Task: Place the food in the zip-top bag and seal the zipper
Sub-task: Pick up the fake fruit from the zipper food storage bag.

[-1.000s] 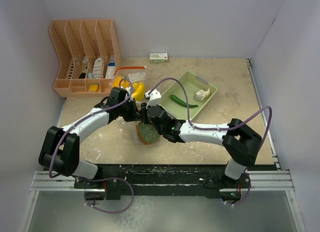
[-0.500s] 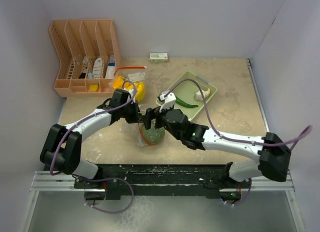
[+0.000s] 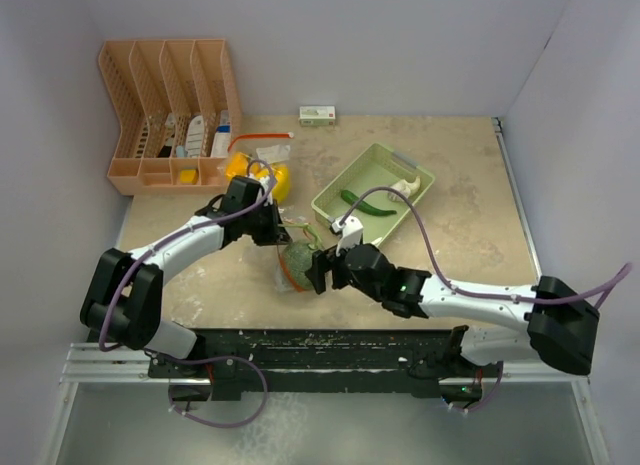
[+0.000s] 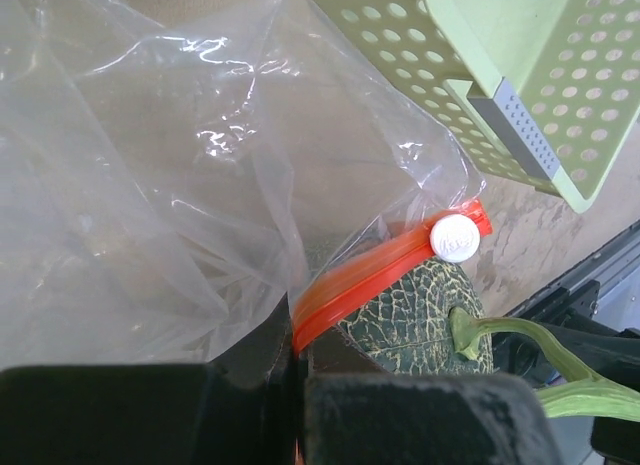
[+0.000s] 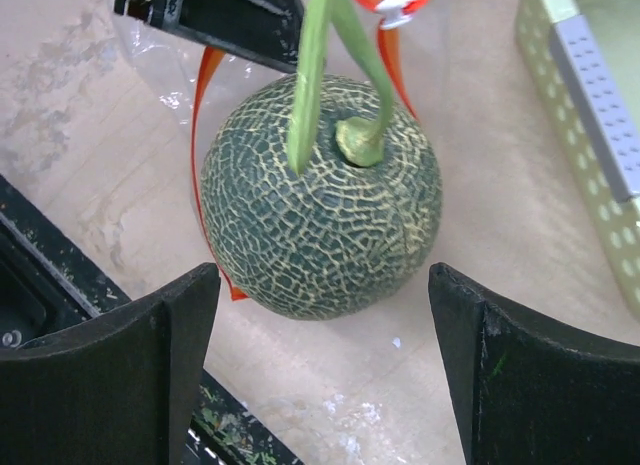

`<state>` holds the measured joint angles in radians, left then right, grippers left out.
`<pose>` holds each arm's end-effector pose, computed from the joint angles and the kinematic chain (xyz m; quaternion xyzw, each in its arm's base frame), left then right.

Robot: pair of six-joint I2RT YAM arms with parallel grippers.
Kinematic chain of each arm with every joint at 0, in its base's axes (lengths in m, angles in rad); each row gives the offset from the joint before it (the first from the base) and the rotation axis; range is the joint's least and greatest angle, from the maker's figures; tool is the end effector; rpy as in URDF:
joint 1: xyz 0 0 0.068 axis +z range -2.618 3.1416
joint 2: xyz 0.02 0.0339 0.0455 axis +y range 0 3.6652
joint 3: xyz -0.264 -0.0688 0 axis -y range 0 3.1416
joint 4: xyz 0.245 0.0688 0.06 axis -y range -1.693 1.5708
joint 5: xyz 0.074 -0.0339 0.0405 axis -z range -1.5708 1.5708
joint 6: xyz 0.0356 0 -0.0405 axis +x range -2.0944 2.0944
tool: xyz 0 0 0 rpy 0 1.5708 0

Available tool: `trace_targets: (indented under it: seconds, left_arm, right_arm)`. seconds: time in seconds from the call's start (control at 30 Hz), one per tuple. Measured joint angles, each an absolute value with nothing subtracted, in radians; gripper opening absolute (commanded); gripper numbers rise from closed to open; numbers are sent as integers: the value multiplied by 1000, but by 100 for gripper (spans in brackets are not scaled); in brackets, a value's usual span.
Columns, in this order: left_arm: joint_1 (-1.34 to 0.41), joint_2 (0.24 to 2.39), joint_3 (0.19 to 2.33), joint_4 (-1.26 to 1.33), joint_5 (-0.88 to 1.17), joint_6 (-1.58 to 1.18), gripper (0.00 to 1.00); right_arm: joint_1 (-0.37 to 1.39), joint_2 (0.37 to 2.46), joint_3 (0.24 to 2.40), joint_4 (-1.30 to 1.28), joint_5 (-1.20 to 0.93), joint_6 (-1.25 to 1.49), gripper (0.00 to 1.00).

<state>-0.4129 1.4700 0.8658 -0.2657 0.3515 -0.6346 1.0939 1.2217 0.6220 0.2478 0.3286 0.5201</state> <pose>0.2684 -0.1310 0.2043 -0.0426 0.9257 -0.3113 0.2106 0.1327 0.2319 0.2357 -0.1391 0.8024 0.3151 0.4874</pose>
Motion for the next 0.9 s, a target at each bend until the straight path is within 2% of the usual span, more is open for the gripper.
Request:
trace_targets:
  seconds: [0.13, 0.3, 0.4, 0.57, 0.9]
  left_arm:
    - [-427, 1470, 881, -282, 339, -633, 0]
    - [-440, 1470, 931, -304, 261, -616, 0]
    - [-470, 1469, 973, -321, 220, -606, 0]
    - [-565, 1462, 1013, -341, 183, -601, 0]
    - [-633, 1455, 947, -228, 149, -623, 0]
  right_arm:
    - [1094, 1302, 625, 312, 281, 520, 80]
    - [1093, 1430, 687, 346, 270, 513, 65]
    - [1096, 1511, 724, 350, 268, 512, 59]
    - [1101, 1591, 762, 340, 276, 512, 59]
    - [1118, 1579, 787, 283, 400, 525, 59]
